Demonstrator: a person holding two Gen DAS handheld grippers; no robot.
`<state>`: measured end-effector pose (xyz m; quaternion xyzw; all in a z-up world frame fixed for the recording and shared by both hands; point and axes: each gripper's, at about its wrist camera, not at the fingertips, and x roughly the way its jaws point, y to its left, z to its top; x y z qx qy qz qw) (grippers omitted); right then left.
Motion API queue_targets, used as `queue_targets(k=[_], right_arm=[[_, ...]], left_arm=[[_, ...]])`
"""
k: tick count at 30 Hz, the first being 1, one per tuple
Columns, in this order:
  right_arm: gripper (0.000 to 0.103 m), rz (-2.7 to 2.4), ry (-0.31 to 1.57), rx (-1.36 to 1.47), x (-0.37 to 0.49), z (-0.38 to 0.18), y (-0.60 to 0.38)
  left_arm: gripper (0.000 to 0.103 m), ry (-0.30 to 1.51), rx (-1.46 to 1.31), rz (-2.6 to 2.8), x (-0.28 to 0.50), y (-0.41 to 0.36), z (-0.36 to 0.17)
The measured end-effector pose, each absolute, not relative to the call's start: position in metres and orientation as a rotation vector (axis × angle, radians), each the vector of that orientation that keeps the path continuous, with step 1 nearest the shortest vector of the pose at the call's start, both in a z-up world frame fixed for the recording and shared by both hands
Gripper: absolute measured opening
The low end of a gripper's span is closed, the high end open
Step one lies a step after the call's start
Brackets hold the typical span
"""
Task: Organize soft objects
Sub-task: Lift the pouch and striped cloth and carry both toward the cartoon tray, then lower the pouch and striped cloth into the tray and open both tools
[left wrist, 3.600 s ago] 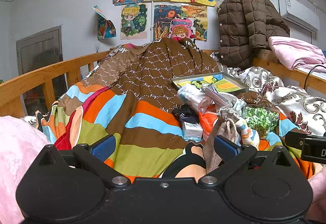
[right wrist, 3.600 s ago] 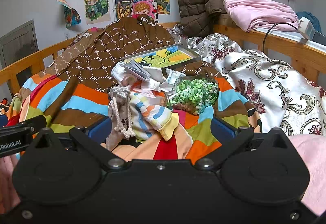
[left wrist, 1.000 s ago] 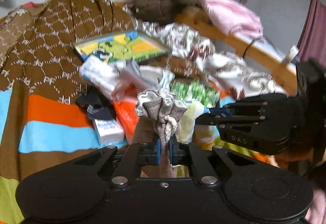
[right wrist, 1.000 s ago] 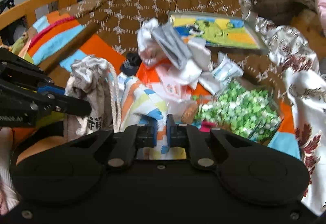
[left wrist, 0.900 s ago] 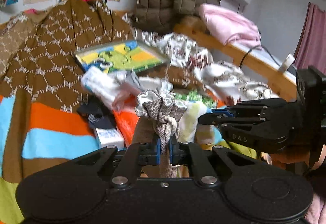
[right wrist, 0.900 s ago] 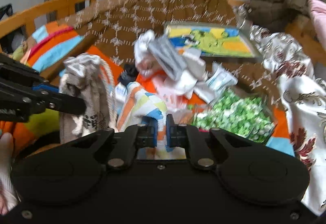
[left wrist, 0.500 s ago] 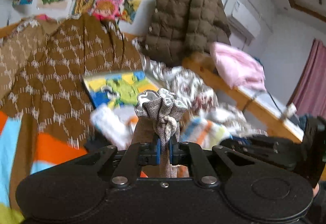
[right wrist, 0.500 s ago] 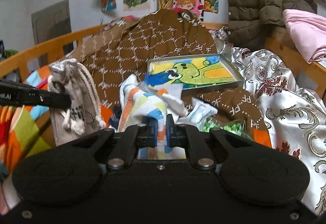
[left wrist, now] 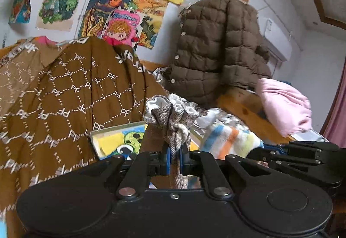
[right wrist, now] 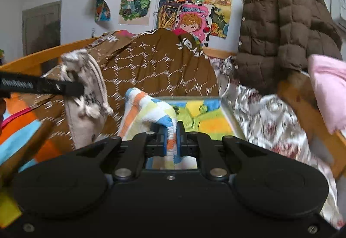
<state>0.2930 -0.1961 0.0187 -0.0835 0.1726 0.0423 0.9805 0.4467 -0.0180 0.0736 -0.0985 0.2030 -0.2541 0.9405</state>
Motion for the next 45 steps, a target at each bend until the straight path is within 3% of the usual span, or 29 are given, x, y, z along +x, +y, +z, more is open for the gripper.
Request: queue_targets(k=[11, 21, 26, 28, 31, 32, 36, 40, 45], right_arm=[[0.003, 0.03, 0.382, -0.171, 0.477, 0.007, -0.198], [0.004, -0.061, 0.528, 0.021, 0.549, -0.037, -0.224], [0.007, -0.087, 0.571, 0.084, 0.561, -0.068, -0.227], [0.014, -0.085, 0.576, 0.093, 0.56, -0.072, -0.229], [0.03, -0.089, 0.568, 0.083, 0.554, -0.077, -0.232], [0.033, -0.094, 0.56, 0.078, 0.545, -0.076, -0.235], [0.052, -0.108, 0.542, 0.066, 0.532, -0.064, -0.249], [0.069, -0.115, 0.517, 0.061, 0.506, -0.034, -0.259], [0.094, -0.094, 0.434, 0.046, 0.459, 0.003, -0.263]], left_arm=[[0.008, 0.497, -0.152, -0.461, 0.592, -0.034, 0.016], [0.009, 0.693, -0.116, -0.43, 0.651, -0.063, -0.023], [0.018, 0.709, -0.055, -0.413, 0.648, -0.08, -0.027], [0.026, 0.707, -0.053, -0.405, 0.647, -0.083, -0.026], [0.053, 0.699, -0.064, -0.393, 0.644, -0.084, -0.024], [0.057, 0.695, -0.063, -0.387, 0.643, -0.085, -0.023], [0.06, 0.679, -0.072, -0.364, 0.633, -0.084, -0.015], [0.076, 0.601, -0.109, -0.332, 0.609, -0.075, 0.008], [0.085, 0.453, -0.141, -0.302, 0.563, -0.063, 0.05]])
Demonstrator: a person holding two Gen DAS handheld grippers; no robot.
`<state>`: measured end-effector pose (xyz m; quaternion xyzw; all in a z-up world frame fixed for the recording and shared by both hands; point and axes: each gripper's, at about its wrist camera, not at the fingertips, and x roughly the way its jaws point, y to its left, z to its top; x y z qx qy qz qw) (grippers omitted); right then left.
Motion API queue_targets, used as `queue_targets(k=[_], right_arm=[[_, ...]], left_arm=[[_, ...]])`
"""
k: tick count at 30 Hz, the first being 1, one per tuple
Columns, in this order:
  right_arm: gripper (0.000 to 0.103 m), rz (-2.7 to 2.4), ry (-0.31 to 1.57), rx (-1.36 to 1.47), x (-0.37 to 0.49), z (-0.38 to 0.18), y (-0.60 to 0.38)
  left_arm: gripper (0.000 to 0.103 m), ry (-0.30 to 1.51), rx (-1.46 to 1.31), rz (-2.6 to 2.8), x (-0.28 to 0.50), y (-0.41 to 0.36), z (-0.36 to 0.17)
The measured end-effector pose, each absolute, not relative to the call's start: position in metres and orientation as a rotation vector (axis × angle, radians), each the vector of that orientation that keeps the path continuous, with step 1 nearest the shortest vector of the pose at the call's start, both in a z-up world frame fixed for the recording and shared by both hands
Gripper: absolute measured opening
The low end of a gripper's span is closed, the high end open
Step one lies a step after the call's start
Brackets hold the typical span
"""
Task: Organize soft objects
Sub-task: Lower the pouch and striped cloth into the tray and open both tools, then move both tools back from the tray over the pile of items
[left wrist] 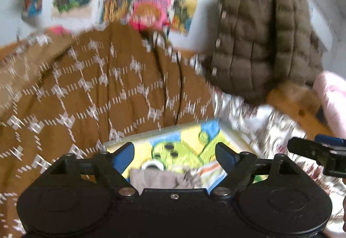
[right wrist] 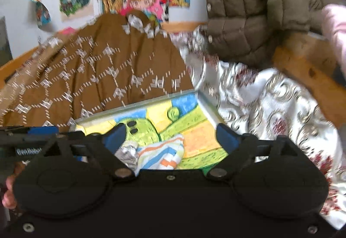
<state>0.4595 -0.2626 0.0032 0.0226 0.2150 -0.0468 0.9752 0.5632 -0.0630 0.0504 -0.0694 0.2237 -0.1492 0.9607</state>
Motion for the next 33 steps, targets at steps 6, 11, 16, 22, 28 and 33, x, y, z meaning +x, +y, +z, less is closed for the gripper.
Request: queue_targets(k=[6, 11, 16, 22, 28, 33], right_arm=[[0.102, -0.058, 0.319, 0.031, 0.387, 0.055, -0.258], [0.102, -0.039, 0.249, 0.032, 0.321, 0.097, -0.25], [0.102, -0.018, 0.197, 0.032, 0.254, 0.12, -0.24], [0.102, -0.015, 0.181, 0.019, 0.18, 0.129, -0.222], [0.102, 0.002, 0.178, -0.017, 0.127, 0.122, -0.203], [0.102, 0.023, 0.199, -0.042, 0.089, 0.109, -0.183]], left_arm=[[0.099, 0.268, -0.16, -0.289, 0.484, -0.048, 0.105], [0.102, 0.191, -0.182, -0.299, 0.416, -0.033, 0.134], [0.102, 0.166, -0.189, -0.321, 0.349, -0.02, 0.143], [0.102, 0.167, -0.178, -0.334, 0.277, -0.007, 0.139], [0.102, 0.179, -0.176, -0.324, 0.218, 0.012, 0.122], [0.102, 0.221, -0.182, -0.307, 0.179, 0.028, 0.097]])
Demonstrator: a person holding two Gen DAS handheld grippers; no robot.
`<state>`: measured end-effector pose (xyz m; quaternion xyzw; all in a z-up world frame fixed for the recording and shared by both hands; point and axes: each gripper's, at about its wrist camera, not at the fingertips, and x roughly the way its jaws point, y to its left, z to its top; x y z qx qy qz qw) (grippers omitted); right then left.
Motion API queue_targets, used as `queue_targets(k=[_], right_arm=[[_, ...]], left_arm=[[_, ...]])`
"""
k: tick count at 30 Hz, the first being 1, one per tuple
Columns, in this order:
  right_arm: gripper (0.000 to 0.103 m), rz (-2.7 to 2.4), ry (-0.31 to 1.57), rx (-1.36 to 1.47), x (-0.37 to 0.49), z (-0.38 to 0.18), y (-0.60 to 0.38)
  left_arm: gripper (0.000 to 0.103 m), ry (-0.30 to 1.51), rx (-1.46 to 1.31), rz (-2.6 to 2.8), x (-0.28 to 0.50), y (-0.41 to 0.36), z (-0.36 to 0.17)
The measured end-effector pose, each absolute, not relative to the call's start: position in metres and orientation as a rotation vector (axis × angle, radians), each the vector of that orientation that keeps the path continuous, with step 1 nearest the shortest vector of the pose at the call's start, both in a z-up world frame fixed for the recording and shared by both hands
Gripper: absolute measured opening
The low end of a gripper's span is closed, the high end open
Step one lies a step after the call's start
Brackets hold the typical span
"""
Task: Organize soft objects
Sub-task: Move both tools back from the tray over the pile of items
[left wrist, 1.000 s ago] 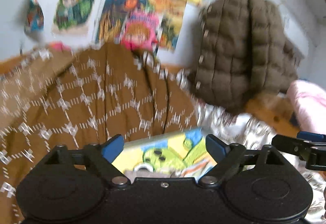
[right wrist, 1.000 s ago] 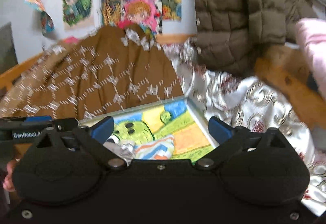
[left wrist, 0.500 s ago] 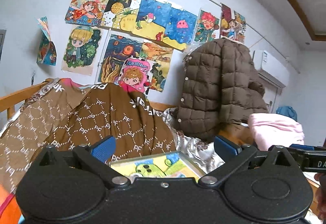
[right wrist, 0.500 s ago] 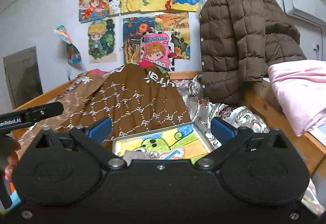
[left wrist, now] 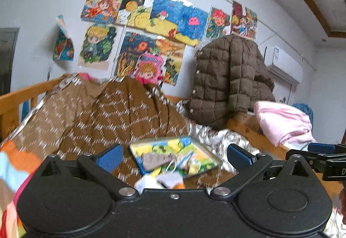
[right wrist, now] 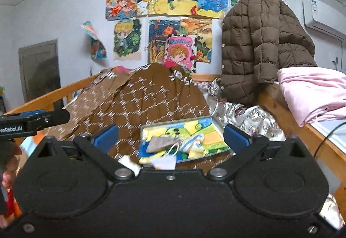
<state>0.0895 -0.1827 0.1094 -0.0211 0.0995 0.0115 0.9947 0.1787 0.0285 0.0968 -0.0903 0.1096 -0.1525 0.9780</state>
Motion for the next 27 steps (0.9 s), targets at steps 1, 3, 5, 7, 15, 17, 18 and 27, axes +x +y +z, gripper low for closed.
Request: queue_targets(k=[1, 3, 5, 7, 15, 17, 18, 27], right_arm=[[0.102, 0.027, 0.206, -0.049, 0.084, 0.107, -0.18], [0.102, 0.031, 0.222, -0.056, 0.081, 0.101, -0.177], [0.102, 0.033, 0.239, -0.062, 0.073, 0.094, -0.172], [0.102, 0.031, 0.251, -0.067, 0.066, 0.087, -0.168], [0.102, 0.02, 0.304, -0.058, 0.049, 0.067, -0.16], [0.102, 0.02, 0.319, -0.058, 0.047, 0.062, -0.157], [0.102, 0.02, 0.324, -0.06, 0.046, 0.06, -0.156], [0.102, -0.023, 0.404, -0.025, 0.043, 0.034, -0.154]], left_arm=[[0.102, 0.233, -0.184, -0.305, 0.173, 0.031, 0.092], [0.102, 0.26, -0.186, -0.297, 0.161, 0.035, 0.082], [0.102, 0.288, -0.187, -0.294, 0.154, 0.038, 0.074], [0.102, 0.329, -0.183, -0.28, 0.145, 0.04, 0.065], [0.102, 0.467, -0.175, -0.23, 0.129, 0.041, 0.046], [0.102, 0.481, -0.16, -0.226, 0.127, 0.04, 0.042], [0.102, 0.488, -0.154, -0.226, 0.126, 0.04, 0.039], [0.102, 0.601, -0.117, -0.201, 0.137, 0.036, 0.015]])
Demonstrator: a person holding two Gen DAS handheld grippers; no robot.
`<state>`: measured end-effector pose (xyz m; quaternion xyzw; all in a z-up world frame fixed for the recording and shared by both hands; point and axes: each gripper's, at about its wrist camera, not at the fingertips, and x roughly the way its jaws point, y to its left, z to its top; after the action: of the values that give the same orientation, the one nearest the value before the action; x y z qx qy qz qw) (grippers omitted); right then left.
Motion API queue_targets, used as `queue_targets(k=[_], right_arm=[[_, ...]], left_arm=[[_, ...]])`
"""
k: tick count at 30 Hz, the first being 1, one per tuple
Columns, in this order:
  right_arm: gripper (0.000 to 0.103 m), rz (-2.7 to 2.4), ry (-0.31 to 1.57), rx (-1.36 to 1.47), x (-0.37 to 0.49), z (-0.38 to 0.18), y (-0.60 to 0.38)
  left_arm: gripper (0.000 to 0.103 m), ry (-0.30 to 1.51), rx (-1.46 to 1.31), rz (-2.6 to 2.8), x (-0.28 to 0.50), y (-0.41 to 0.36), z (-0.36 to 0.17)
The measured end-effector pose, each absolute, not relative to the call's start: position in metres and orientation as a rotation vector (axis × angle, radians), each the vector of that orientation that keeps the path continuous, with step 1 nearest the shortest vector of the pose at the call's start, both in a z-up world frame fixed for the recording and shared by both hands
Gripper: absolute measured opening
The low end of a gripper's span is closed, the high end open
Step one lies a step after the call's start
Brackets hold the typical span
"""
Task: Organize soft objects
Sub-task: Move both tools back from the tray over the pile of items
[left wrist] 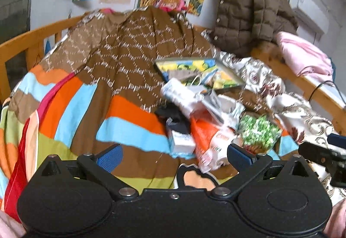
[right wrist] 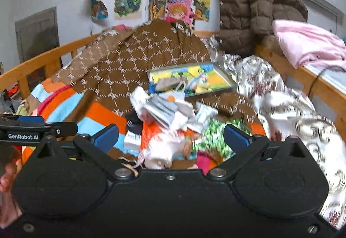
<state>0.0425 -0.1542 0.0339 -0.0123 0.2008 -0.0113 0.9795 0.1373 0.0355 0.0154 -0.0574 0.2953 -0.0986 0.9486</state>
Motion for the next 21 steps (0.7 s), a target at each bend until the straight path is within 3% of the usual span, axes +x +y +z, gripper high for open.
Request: queue_targets(k=[21], right_arm=[[0.102, -0.135, 0.553, 0.003, 0.049, -0.015, -0.161]], left_arm=[[0.102, 0.72, 0.031, -0.245, 0.158, 0.002, -0.014]])
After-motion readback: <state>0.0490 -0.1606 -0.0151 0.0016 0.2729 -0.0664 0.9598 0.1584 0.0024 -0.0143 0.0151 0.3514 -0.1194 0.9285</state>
